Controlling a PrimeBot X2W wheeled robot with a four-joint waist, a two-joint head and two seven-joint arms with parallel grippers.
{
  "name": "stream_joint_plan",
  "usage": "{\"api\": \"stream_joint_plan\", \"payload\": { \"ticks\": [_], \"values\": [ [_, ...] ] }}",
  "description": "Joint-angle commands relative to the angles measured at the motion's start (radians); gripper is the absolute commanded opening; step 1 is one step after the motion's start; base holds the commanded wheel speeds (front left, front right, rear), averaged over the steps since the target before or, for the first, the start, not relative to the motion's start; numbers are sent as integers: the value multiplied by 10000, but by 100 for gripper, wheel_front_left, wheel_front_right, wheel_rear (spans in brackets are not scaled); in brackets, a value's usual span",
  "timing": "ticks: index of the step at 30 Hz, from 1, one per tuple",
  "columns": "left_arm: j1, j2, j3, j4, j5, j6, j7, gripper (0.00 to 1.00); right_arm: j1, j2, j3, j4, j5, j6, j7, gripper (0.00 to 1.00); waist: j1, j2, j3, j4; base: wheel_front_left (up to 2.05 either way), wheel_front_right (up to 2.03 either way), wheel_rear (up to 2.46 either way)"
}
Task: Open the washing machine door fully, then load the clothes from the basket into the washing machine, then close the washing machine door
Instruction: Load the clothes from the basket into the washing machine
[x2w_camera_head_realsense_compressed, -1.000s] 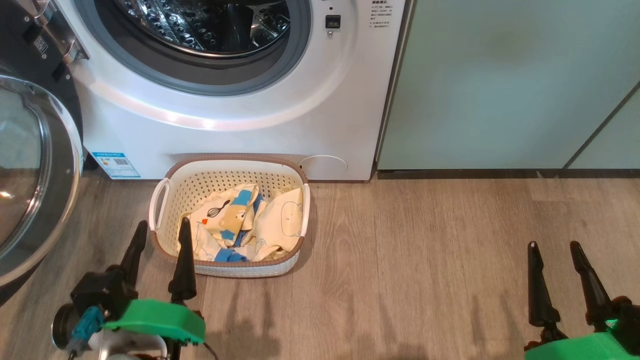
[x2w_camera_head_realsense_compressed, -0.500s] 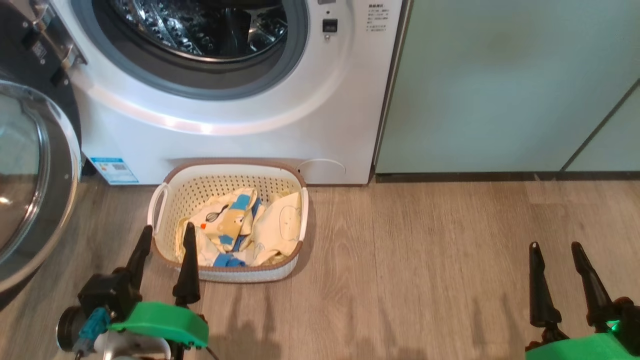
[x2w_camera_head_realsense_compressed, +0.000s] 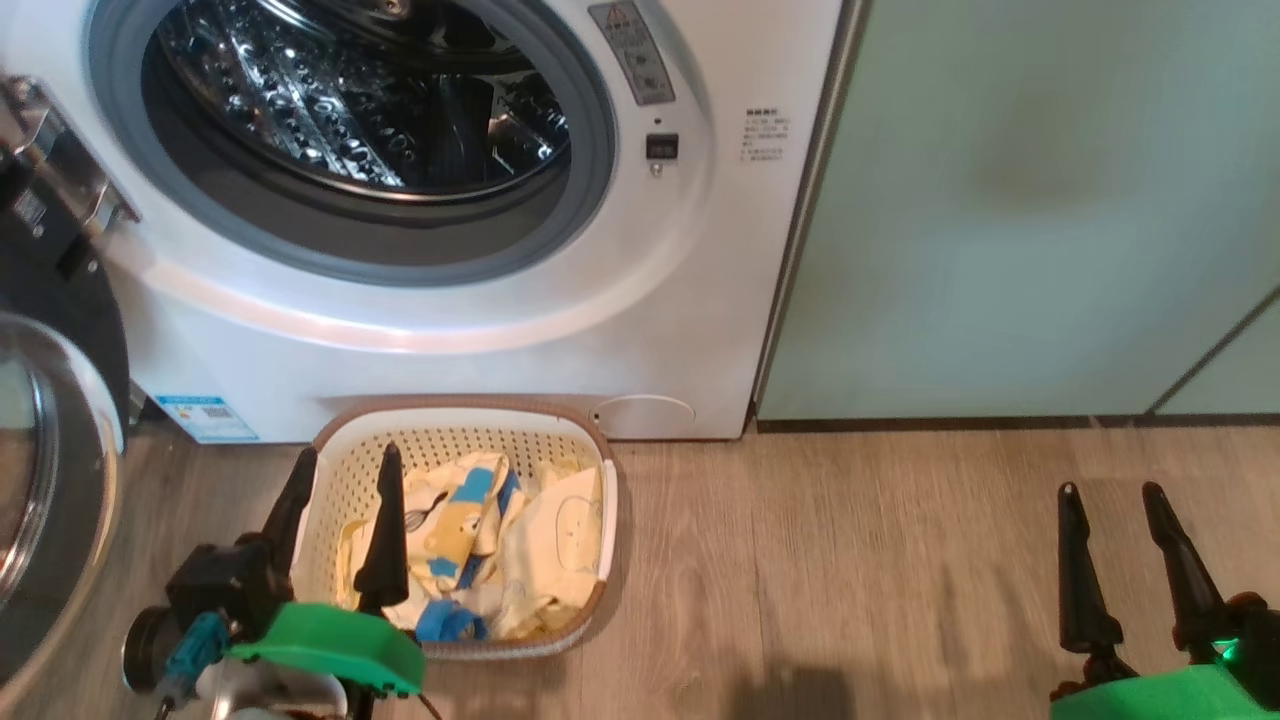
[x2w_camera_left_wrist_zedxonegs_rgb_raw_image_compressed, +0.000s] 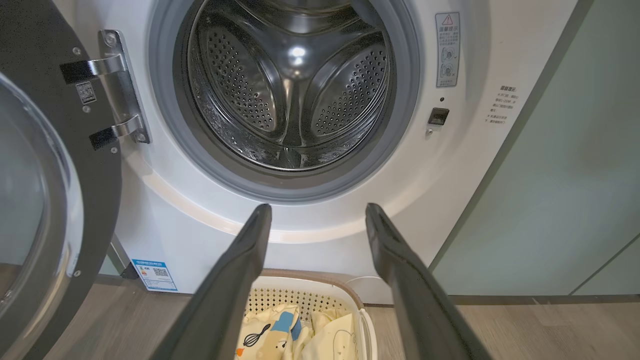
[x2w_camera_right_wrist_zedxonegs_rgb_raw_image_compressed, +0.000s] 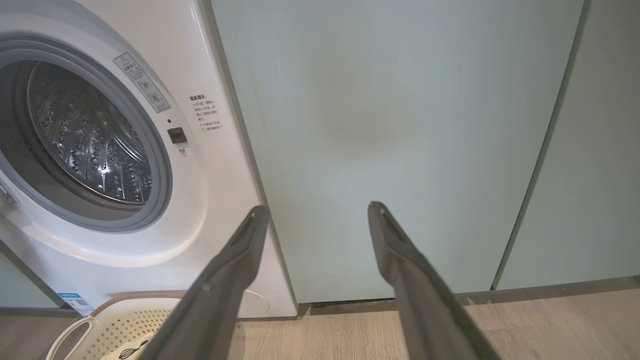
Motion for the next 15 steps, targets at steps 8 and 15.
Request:
{"api": "stream_joint_plan", "payload": {
  "ticks": [8, 15],
  "values": [
    [-439, 227, 244, -272, -51, -2, -107, 100, -304, -91, 196, -337, 92, -29, -95, 100, -3, 0, 70, 25, 63, -63, 0],
    [-441, 303, 180, -230, -48, -2, -101, 100, -313, -91, 195, -335, 109, -29, -95, 100, -3, 0, 44, 37, 0, 0, 0]
  ]
}}
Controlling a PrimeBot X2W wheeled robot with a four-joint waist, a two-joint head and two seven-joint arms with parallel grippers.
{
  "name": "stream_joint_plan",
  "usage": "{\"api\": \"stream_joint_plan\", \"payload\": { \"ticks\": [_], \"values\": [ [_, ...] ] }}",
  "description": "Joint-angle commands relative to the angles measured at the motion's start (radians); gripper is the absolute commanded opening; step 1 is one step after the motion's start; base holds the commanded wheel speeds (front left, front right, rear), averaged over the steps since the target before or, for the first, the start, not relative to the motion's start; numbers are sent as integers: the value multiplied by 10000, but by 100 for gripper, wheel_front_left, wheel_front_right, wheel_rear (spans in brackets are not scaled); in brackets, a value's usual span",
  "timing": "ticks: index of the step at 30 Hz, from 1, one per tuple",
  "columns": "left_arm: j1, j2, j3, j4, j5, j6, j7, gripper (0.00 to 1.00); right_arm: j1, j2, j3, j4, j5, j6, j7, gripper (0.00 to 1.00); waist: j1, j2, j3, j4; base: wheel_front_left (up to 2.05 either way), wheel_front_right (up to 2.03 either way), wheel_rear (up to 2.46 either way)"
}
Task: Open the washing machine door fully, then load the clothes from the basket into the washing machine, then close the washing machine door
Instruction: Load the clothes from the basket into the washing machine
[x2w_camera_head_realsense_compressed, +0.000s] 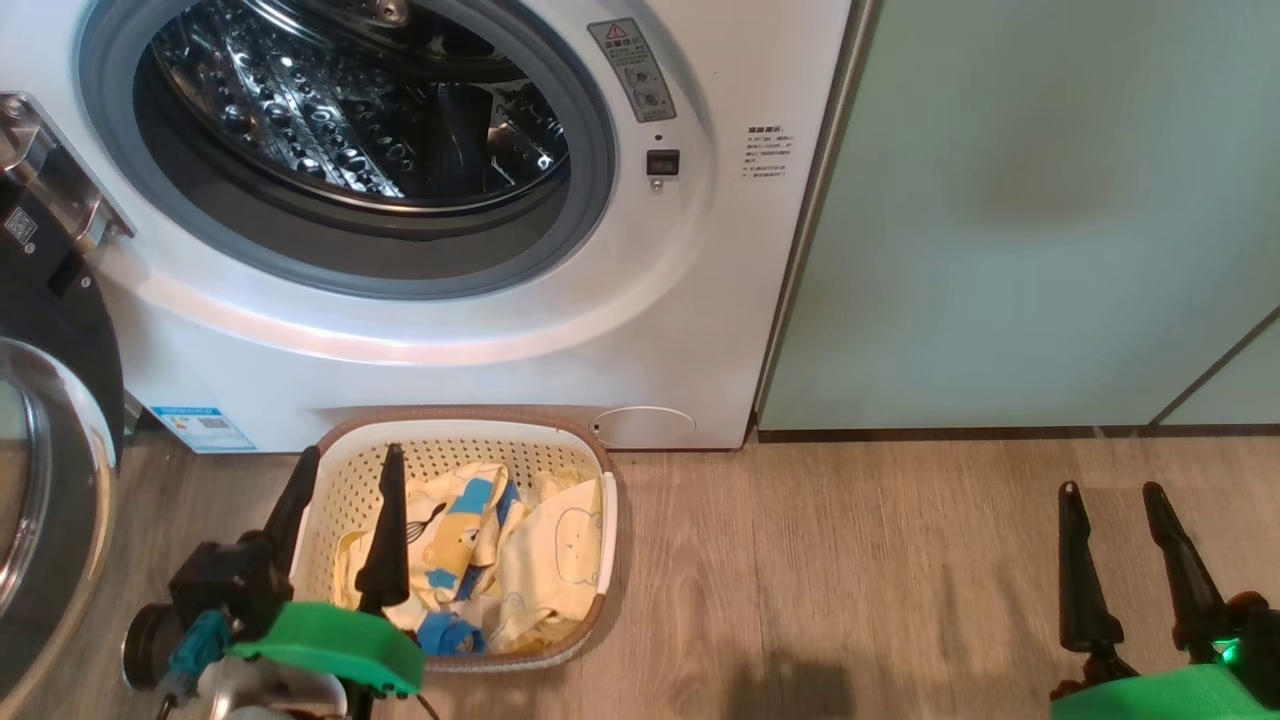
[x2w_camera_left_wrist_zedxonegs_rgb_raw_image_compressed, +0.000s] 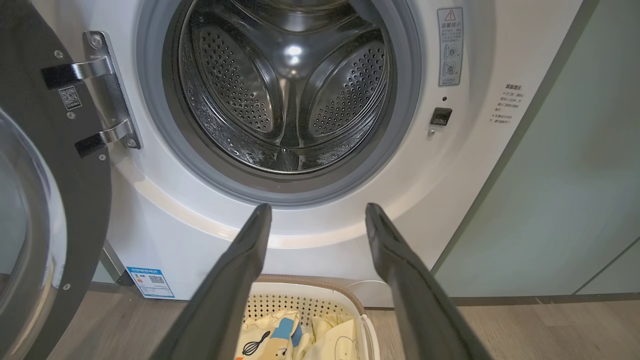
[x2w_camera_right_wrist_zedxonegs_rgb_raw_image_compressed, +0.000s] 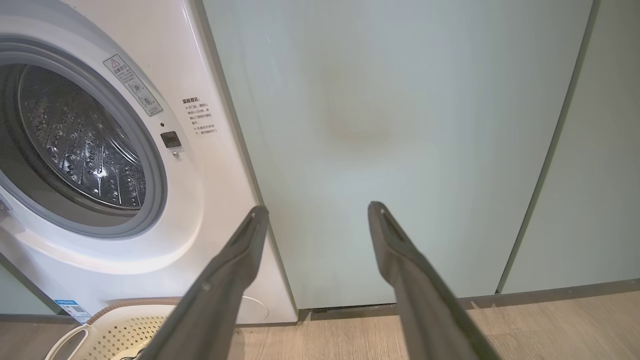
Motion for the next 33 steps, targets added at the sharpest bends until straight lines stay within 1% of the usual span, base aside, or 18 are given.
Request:
{"api": "stream_joint_plan", "payload": {
  "ticks": [1, 16, 24, 28, 33],
  "values": [
    [-374, 169, 295, -282, -18, 6, -69, 100, -303, -99, 193, -338, 26, -29, -95, 100, 0, -1, -3, -5, 0, 0, 0],
    [-422, 257, 200, -227, -84, 63, -23, 100, -362, -99, 188, -368, 64, -29, -95, 100, 0, -1, 122, -13, 0, 0, 0],
    [-728, 320, -19, 348, -164, -106, 50, 100, -421, -99, 166, -431, 57, -29, -95, 100, 0, -1, 360, 49, 0, 0, 0],
    [-1201, 336, -282, 1179, -183, -311, -7, 100, -514, -99, 166, -476, 46, -29, -95, 100, 0, -1, 660, 115, 0, 0, 0],
    [-2208, 343, -671, 2971, -254, -718, -43, 100, -722, -99, 238, -540, 48, -29, -95, 100, 0, -1, 1257, 113, 0, 0, 0]
  ]
}}
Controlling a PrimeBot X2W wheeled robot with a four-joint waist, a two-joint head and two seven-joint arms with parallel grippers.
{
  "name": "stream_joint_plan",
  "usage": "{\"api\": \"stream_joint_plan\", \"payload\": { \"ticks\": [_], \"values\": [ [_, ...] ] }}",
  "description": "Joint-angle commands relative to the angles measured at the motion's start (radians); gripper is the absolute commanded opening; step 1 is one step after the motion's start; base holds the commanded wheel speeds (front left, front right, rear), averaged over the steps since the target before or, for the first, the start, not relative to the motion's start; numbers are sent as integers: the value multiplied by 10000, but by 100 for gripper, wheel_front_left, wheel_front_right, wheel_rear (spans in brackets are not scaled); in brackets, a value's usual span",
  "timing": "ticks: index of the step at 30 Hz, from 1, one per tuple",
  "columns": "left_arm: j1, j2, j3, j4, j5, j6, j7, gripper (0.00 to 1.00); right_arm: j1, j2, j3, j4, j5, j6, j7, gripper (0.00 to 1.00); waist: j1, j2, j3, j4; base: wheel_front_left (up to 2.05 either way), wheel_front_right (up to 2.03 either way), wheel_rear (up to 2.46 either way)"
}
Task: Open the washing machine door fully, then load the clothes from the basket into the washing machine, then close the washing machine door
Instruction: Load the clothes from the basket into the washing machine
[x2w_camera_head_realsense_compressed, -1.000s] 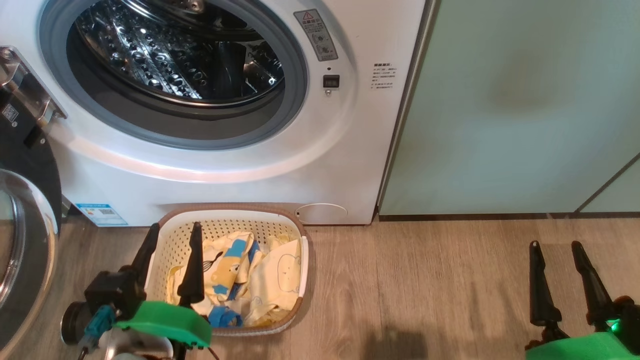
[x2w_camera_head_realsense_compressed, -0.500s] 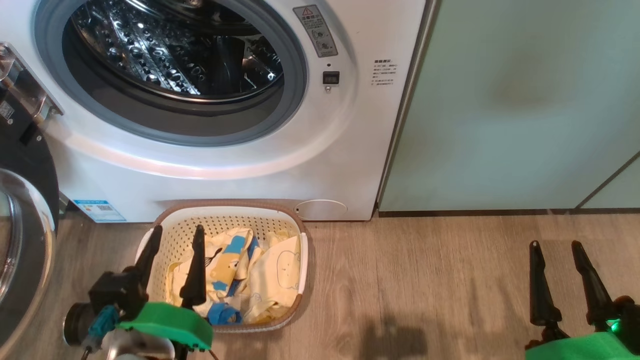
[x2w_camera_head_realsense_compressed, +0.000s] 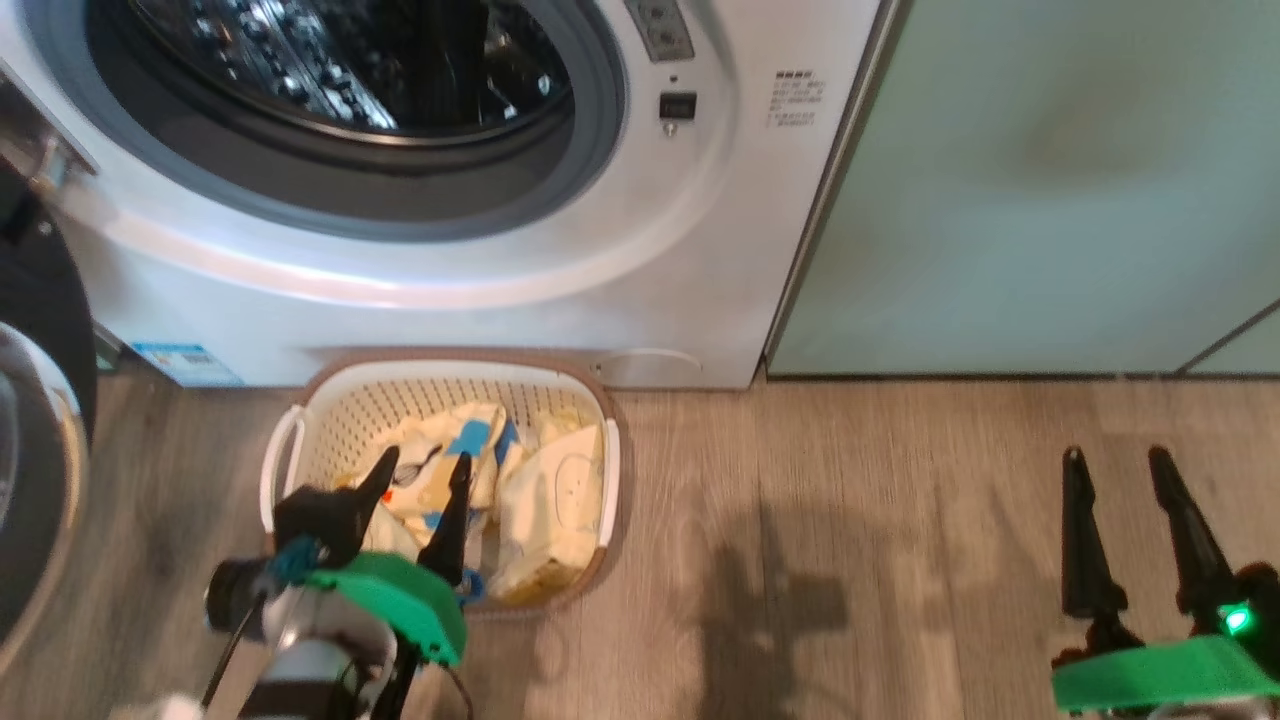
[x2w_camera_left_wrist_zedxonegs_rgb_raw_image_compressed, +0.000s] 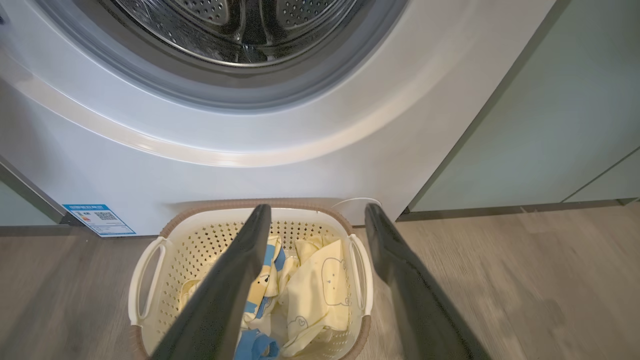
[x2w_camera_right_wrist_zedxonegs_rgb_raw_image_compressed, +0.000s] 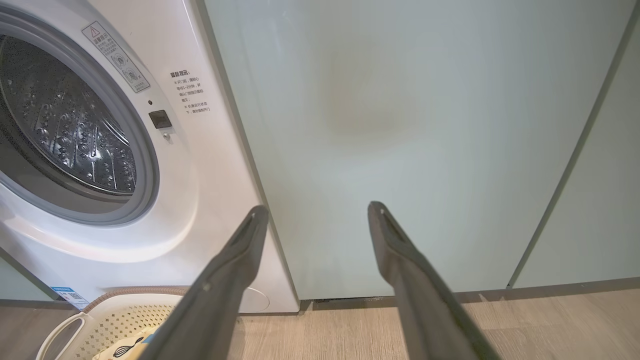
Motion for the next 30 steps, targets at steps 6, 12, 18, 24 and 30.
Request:
{"api": "stream_joint_plan", "payload": {
  "ticks": [6, 12, 18, 24, 30],
  "values": [
    [-1854, 178, -97, 1875, -118, -525, -43, 100, -754, -99, 312, -458, 89, -27, -95, 100, -1, 0, 1208, -192, 0, 0, 0],
    [-3436, 162, -329, 4178, -211, -807, -305, 100, -1144, -99, 348, -627, 343, -27, -95, 100, -1, 0, 2358, -433, 0, 0, 0],
    [-4817, 154, -558, 6061, -462, -1079, -518, 100, -1617, -99, 448, -863, 601, -27, -95, 100, -1, 0, 3528, -721, 0, 0, 0],
    [-6105, 309, -749, 7442, -770, -1208, -679, 100, -2011, -99, 530, -1143, 916, -27, -95, 100, -1, 0, 4639, -1010, 0, 0, 0],
    [-7114, 590, -916, 8451, -1043, -1241, -774, 100, -2347, -99, 685, -1386, 1182, -27, -95, 100, -1, 0, 5545, -1349, 0, 0, 0]
  ]
}}
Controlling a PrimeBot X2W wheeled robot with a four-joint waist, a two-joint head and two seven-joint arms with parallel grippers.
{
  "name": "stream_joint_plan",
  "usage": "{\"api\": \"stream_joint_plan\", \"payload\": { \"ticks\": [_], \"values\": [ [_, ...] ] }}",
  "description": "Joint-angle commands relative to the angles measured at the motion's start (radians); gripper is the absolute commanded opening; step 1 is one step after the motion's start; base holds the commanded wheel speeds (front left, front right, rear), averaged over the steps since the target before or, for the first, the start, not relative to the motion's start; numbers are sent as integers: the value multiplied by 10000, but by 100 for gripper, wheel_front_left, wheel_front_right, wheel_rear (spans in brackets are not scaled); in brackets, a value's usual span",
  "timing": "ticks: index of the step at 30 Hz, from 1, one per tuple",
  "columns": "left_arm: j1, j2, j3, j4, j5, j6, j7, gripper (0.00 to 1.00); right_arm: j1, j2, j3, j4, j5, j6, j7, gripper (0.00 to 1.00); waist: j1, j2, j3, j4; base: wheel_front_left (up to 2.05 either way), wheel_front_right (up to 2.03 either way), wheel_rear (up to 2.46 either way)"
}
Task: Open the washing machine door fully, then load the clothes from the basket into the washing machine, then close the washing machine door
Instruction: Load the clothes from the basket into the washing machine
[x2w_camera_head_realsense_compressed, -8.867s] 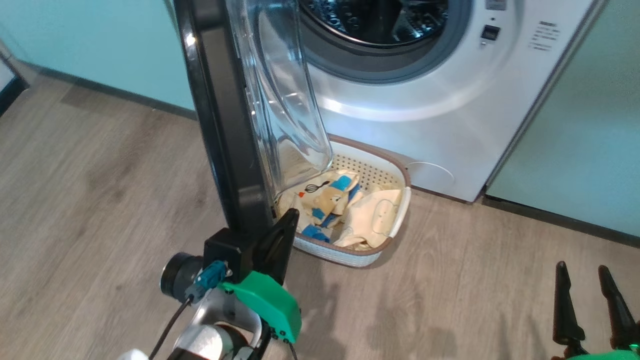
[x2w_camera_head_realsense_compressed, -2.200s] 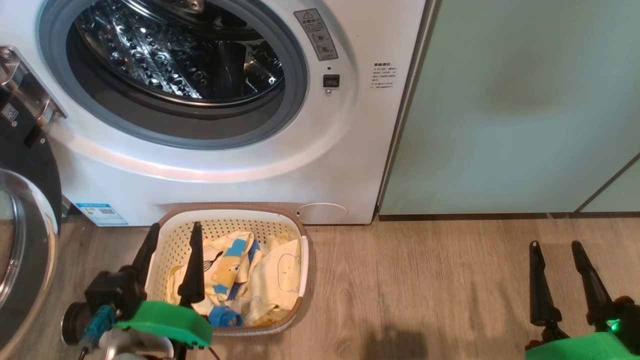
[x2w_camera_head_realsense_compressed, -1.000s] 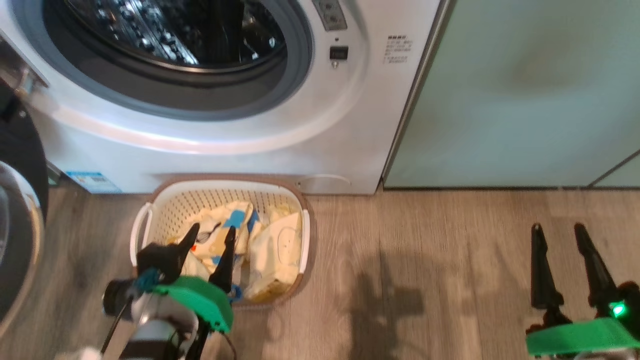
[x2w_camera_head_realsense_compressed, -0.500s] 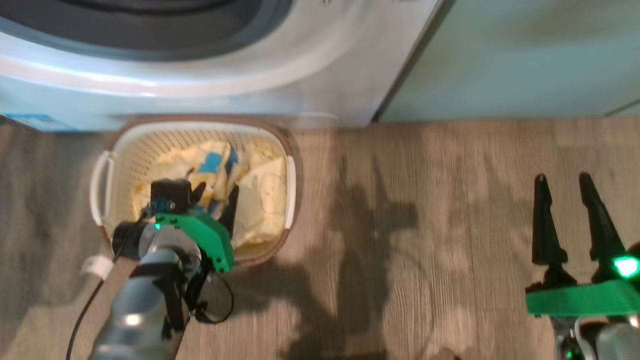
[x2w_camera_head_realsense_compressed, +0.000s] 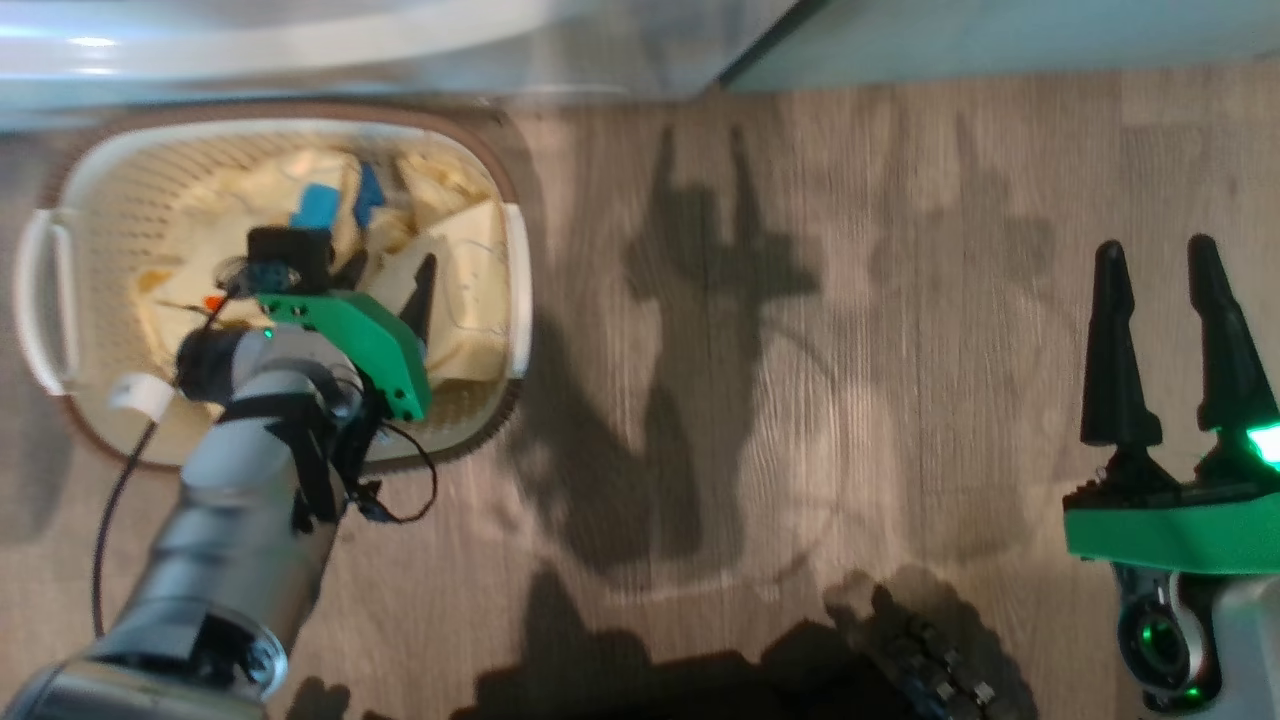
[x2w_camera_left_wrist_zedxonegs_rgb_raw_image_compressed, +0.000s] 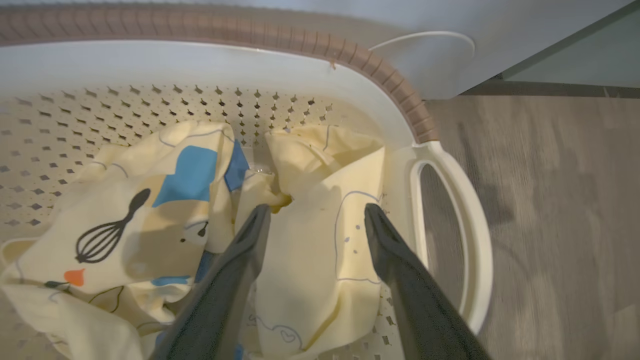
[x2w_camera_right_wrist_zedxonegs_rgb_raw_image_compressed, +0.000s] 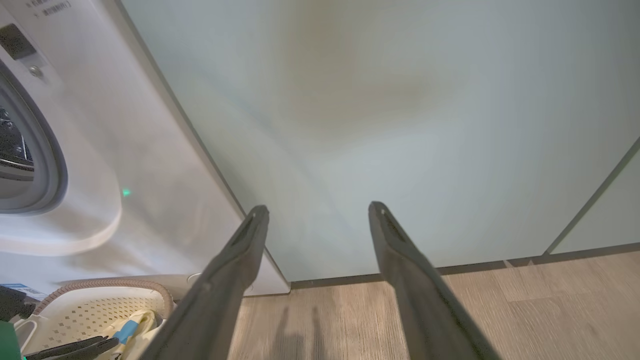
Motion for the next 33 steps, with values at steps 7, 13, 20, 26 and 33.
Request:
{"api": "stream_joint_plan", "payload": {
  "ticks": [7, 13, 20, 26, 33],
  "values": [
    [-591, 603, -314, 526, -506, -10, -99, 100, -150, -99, 207, -485, 231, -29, -74, 100, -3, 1, 1061, -531, 0, 0, 0],
    [-937, 915, -882, 854, -1043, -12, 339, 100, -312, -99, 269, -511, 451, -29, -74, 100, -3, 1, 1451, -798, 0, 0, 0],
    [-1219, 1152, -1149, 1423, -1688, -12, 791, 89, -419, -99, 314, -495, 577, -29, -74, 100, -3, 1, 1685, -1042, 0, 0, 0],
    [-1262, 1235, -1423, 1613, -1907, -13, 728, 0, -409, -99, 255, -475, 583, -29, -74, 100, -3, 1, 1653, -1061, 0, 0, 0],
    [-1219, 1239, -1643, 1807, -2048, -13, 389, 0, -393, -99, 179, -420, 457, -29, -74, 100, -3, 1, 1421, -893, 0, 0, 0]
  ]
}}
